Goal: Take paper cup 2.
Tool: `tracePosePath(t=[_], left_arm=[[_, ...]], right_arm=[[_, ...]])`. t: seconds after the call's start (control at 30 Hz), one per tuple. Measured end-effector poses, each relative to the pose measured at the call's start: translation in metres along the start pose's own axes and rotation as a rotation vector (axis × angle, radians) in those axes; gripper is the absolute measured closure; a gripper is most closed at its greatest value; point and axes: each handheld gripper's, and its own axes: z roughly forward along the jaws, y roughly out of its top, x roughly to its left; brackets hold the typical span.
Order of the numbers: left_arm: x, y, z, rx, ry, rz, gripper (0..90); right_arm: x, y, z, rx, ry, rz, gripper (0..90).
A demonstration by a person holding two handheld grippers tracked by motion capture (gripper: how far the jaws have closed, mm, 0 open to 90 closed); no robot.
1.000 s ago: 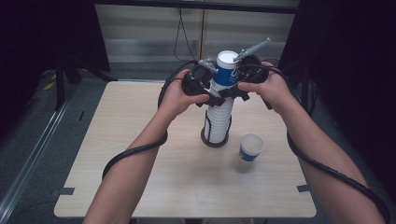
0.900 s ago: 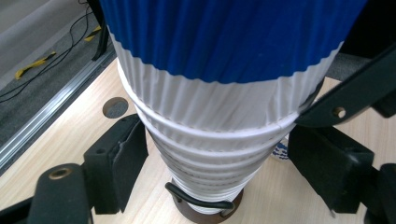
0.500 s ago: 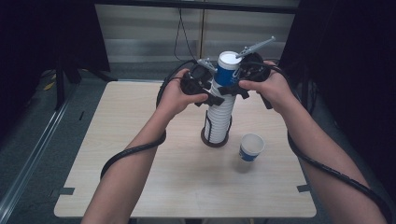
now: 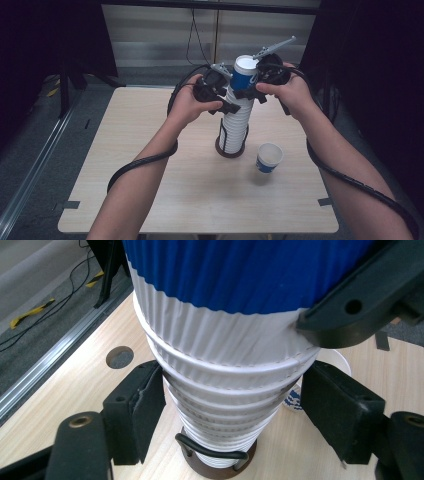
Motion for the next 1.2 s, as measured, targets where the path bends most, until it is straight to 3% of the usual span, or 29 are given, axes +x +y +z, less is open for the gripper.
tracePosePath(t=[0.1, 0.17, 0.3, 0.43, 0.5, 0.6, 0.63, 1.2], left_arm=[[0.0, 0.0, 0.001, -0.003, 0.0, -0.008, 26.0], [0.001, -0.001, 0.002, -0.012, -0.004, -0.035, 25.1], [0.0, 0.0, 0.004, -0.032, 0.001, -0.044, 15.6], [-0.001, 0.003, 0.005, -0.044, 0.0, -0.038, 15.8], [-0.002, 0.006, 0.006, -0.042, 0.001, -0.064, 15.6], [0.0, 0.006, 0.007, -0.05, -0.001, -0.064, 15.6], [0.0, 0.005, 0.007, -0.059, -0.008, -0.085, 15.3], [-0.003, 0.004, 0.01, -0.075, -0.006, -0.063, 16.1]], right_arm=[[0.0, 0.0, 0.0, -0.001, -0.002, 0.003, 16.9], [-0.001, -0.001, -0.001, -0.002, -0.002, 0.001, 16.9], [-0.001, -0.001, 0.0, -0.008, 0.001, 0.001, 16.9], [-0.001, -0.002, 0.0, -0.012, -0.003, 0.007, 16.9], [0.0, -0.002, 0.0, -0.013, -0.007, 0.008, 16.8], [0.0, -0.003, 0.0, -0.016, -0.008, 0.006, 16.9], [0.0, -0.003, 0.0, -0.016, -0.009, 0.006, 16.9], [-0.001, -0.002, -0.005, -0.009, -0.01, 0.01, 17.5]])
